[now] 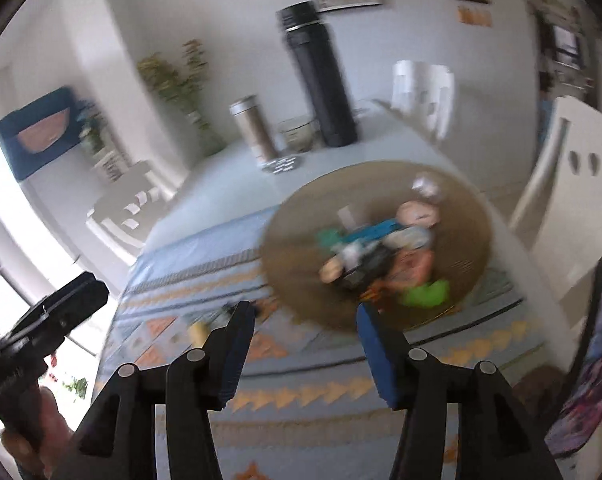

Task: Organize rigid objects
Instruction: 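Open both tools to drop the USB stick and monkey figurine into the bowl, then withdraw both tools toward the yellow block and black toy figure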

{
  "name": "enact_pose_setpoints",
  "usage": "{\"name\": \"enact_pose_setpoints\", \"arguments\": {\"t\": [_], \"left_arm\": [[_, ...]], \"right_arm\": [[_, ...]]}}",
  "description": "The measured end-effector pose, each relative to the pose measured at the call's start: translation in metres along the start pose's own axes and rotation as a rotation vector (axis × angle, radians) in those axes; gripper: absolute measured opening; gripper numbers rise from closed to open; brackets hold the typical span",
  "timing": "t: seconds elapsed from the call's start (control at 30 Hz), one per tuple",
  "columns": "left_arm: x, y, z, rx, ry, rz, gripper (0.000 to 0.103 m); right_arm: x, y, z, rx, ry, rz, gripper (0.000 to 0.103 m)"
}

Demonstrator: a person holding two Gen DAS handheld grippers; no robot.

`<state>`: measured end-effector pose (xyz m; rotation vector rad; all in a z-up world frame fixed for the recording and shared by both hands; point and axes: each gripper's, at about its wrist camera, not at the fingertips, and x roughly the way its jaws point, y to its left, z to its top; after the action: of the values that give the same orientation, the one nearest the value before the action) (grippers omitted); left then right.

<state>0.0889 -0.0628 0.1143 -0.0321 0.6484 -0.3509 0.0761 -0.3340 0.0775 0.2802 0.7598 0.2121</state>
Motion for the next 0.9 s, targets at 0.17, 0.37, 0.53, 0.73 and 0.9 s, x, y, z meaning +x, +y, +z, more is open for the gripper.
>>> {"name": "enact_pose_setpoints", "arguments": {"t": [0.17, 0.37, 0.53, 0.73, 0.9], "left_arm": [[-0.005, 0.034, -0.054, -0.047, 0.047, 0.098, 0.073], [0.023, 0.055, -0.116, -0.099, 0.122, 0.181, 0.073], [0.034, 0.054, -0.132, -0.102, 0.137, 0.196, 0.073], [0.036, 0.045, -0.136, -0.054, 0.134, 0.231, 0.073], [0.036, 0.043, -0.136, -0.043, 0.138, 0.227, 0.073]], "right_arm": [[0.026, 0.033, -0.048, -0.092, 0.061, 0.023, 0.052], [0.07, 0.032, -0.089, -0.123, 0.121, 0.052, 0.052], [0.087, 0.027, -0.096, -0.146, 0.144, -0.008, 0.052], [0.096, 0.03, -0.1, -0.188, 0.149, -0.061, 0.052], [0.097, 0.027, -0.099, -0.179, 0.165, -0.056, 0.052]]}}
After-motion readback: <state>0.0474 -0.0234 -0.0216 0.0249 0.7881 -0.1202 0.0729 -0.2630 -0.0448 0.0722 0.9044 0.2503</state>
